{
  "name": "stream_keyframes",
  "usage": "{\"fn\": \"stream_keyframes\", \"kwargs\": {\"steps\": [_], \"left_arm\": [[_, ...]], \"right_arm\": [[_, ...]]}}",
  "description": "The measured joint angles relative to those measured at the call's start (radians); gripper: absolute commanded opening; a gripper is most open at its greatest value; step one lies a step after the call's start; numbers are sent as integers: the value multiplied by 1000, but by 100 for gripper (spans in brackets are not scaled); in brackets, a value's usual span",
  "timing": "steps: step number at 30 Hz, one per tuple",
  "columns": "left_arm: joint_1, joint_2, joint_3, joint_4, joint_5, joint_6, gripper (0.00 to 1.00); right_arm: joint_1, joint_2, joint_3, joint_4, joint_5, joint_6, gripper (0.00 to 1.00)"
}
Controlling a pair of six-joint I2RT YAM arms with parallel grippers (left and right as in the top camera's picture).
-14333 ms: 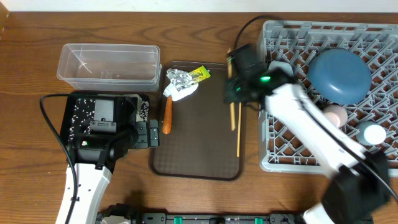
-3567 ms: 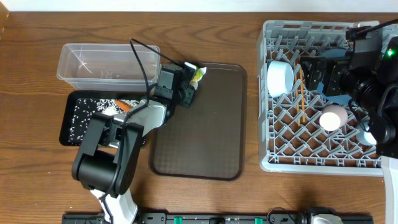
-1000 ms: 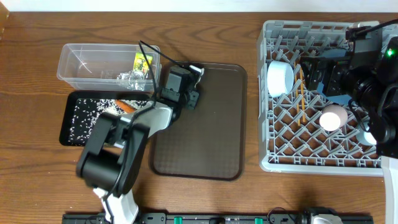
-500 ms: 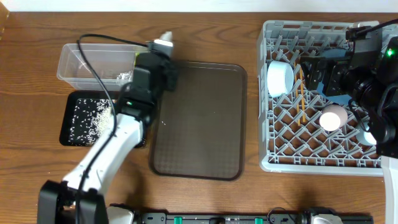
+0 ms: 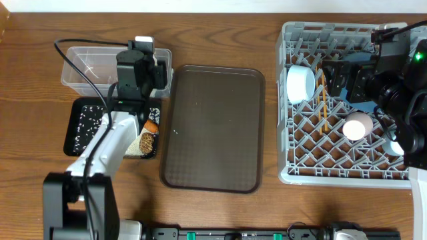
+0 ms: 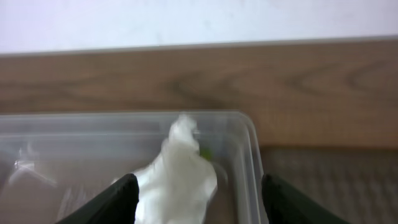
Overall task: Sort waste into correct bins and load items into the dishwasher rack
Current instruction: 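Drop the white tissue into the clear plastic bin with the left gripper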
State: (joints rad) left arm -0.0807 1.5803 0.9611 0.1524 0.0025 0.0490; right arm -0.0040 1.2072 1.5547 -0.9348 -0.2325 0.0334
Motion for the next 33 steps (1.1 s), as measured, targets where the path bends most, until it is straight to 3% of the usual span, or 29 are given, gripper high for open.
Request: {"fn": "stream_keyframes", "kwargs": {"steps": [4,6,13,19,33], "left_arm": [[-17,-109,-3,-187,23,-14,76],[-35,-198,-3,-282,52,-14,98],[-111,-484,-2,-457,103,-41,98],[-150,-648,-2,-478,29,19,98],[-150,-735,-21,-512,-93,69,98]], "right_arm": [[0,0,0,0,0,0,99],[0,0,0,0,0,0,99],[0,0,0,0,0,0,99],[0,0,0,0,0,0,99],[0,0,0,0,0,0,99]]}}
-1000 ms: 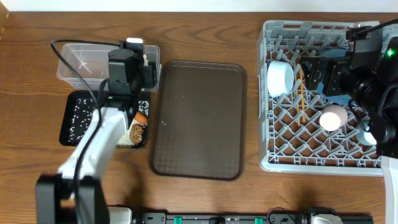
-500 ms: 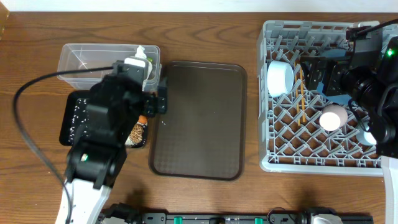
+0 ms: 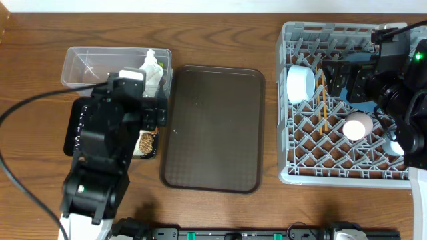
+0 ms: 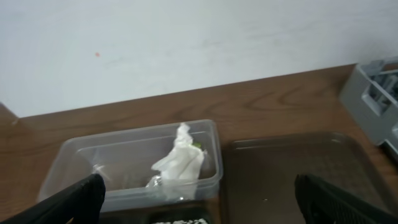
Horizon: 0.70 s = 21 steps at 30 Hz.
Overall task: Sort waste into correct bins and load items into the dishwasher rack
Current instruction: 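Drop the white tissue into the clear plastic bin with the left gripper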
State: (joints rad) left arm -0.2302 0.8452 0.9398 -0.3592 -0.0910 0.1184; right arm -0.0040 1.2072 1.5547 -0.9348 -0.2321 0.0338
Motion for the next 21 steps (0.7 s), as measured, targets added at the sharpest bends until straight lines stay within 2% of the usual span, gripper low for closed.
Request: {"fn": "stream_keyframes", "kwargs": {"steps": [6,14,21], "left_arm": [[23,-186,-156,27,-17,11,98],[27,-473,-555,300,-19,13,98],[39,-678,-770,351,2,-18,98]], "right_arm": [[0,0,0,0,0,0,99],[0,0,0,0,0,0,99],[0,0,0,0,0,0,99]]}}
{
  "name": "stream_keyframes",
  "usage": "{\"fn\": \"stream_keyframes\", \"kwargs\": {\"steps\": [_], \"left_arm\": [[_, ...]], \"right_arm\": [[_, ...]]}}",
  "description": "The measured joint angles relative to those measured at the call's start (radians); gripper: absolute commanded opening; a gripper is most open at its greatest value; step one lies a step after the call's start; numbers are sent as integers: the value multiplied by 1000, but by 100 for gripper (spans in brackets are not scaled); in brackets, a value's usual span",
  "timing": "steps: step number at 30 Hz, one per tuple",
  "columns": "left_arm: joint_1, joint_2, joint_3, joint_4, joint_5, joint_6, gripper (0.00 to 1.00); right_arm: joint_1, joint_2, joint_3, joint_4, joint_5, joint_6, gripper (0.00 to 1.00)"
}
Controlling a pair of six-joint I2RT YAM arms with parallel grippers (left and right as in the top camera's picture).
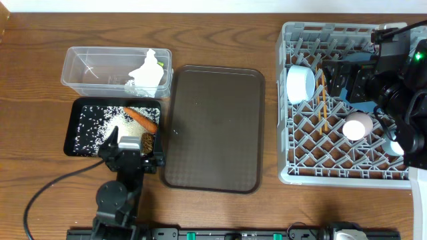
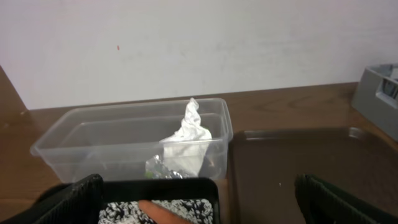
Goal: Sort waste into correct bins and load items into the dishwasher rack
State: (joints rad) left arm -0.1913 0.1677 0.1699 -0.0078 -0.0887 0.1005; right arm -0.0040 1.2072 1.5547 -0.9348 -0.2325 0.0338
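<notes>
My left gripper (image 1: 133, 153) is open and empty, low near the table's front, just short of the black tray (image 1: 77, 127). Its fingers (image 2: 74, 199) frame the left wrist view. The black tray (image 2: 155, 185) holds white speckles, a carrot piece (image 1: 141, 119) and a brown scrap (image 1: 148, 141). Behind it the clear bin (image 1: 87, 70) holds a white crumpled tissue (image 1: 147, 72), and the tissue (image 2: 189, 127) lies over a bit of foil (image 2: 165, 168). My right gripper (image 1: 400, 100) hangs over the grey dish rack (image 1: 287, 167); its jaws do not show.
A bare brown serving tray (image 1: 213, 127) lies mid-table. The rack holds a white bowl (image 1: 300, 83), a pale egg-shaped cup (image 1: 357, 125), orange sticks and a blue item. The rack's corner (image 2: 380, 93) shows at the right of the left wrist view.
My left gripper has drawn back from above the black tray to the table's front edge, still open and empty. The tissue stays in the clear bin. The right arm has not moved.
First my left gripper hung over the clear bin with the tissue between its spread fingers. Then it stood open over the black tray, with the tissue left in the bin. Now it is further back, near the front edge.
</notes>
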Motion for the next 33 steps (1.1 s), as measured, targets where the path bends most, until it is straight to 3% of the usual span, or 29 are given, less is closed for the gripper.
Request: {"fn": "stream_keyframes", "kwargs": {"steps": [8,33], "left_arm": [[1,-152,-114,-5,7,-18,98],[72,-157,-143,-23,23,-22,98]], "right_arm": [[0,0,0,0,0,0,99],[0,0,0,0,0,0,99]]}}
